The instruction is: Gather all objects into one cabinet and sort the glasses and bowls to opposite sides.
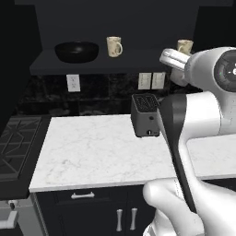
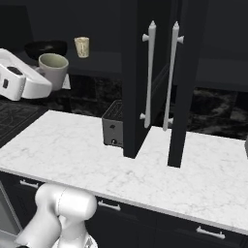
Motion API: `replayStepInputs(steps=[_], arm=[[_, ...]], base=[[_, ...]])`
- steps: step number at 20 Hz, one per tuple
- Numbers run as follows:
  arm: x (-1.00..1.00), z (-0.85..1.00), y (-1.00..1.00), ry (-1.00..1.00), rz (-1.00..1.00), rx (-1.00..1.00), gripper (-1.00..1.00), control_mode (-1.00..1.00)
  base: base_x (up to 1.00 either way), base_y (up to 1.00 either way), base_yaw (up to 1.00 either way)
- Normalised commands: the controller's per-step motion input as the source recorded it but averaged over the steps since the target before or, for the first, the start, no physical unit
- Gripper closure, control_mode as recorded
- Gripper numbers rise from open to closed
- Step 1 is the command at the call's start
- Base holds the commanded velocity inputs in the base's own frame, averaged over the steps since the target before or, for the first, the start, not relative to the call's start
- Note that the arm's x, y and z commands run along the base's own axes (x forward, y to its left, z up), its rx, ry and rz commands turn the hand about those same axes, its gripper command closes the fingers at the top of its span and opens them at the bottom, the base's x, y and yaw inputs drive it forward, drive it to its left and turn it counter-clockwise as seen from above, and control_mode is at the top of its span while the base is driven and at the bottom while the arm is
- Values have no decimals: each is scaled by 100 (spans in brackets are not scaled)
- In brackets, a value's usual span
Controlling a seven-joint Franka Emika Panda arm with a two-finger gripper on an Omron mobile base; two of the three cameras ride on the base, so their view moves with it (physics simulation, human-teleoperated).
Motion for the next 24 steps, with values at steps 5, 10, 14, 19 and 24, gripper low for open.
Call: replayStepInputs(steps=[5, 10, 14, 19, 24], arm=[[35, 1, -15, 6, 0, -5, 100, -100], [62, 13, -36, 7, 0, -22, 100, -100], [62, -2, 0, 11, 3, -12, 100, -100], [69, -3, -24, 1, 2, -8, 100, -100], [60, -3, -7, 1, 2, -5, 100, -100]], base=[[0, 0, 0], [0, 0, 0], [0, 0, 0], [0, 0, 0], [0, 0, 0]])
